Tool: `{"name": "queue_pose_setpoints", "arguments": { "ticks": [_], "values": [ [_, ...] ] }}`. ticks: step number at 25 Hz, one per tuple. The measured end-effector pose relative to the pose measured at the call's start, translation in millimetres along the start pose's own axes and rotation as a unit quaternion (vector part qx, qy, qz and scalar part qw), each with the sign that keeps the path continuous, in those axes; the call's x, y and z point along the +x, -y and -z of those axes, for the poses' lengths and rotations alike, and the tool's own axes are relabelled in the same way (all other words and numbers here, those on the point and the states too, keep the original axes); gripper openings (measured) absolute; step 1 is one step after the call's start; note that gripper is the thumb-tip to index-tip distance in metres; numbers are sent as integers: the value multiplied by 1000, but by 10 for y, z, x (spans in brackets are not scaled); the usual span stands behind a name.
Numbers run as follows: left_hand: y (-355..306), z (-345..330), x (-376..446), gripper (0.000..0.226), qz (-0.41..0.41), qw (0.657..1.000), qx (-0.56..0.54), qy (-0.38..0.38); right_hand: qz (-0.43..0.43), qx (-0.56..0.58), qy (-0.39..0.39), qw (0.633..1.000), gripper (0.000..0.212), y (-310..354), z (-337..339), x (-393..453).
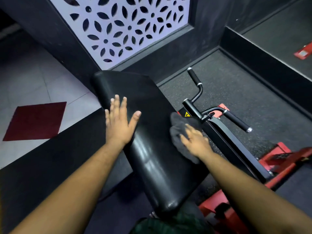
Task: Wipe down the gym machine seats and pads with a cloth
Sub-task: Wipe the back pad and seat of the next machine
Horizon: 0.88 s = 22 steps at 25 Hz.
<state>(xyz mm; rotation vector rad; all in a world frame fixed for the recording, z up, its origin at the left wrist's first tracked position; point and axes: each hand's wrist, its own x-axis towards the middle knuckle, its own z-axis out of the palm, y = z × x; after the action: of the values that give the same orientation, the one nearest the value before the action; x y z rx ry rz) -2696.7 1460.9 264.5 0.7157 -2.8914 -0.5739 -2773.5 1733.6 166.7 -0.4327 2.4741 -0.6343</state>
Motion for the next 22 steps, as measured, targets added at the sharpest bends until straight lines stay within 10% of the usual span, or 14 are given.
{"name": "queue_pose_setpoints", "arguments": {
  "ticks": [3,10,15,22],
  "values": [
    [-71,-97,-399,84,-45,999,11,17,-96,53,-20,994,63,22,-70,69],
    [-24,-111,-983,71,-162,985,50,32,116,45,-21,992,70,538,-136,-1195],
    [61,-146,-1448,70,-222,968,86,77,-65,92,-25,993,78,-238,-126,-970],
    [76,-84,-1411,70,-221,965,85,115,-138,92,-71,984,61,290,-254,-1338]
  ]
}}
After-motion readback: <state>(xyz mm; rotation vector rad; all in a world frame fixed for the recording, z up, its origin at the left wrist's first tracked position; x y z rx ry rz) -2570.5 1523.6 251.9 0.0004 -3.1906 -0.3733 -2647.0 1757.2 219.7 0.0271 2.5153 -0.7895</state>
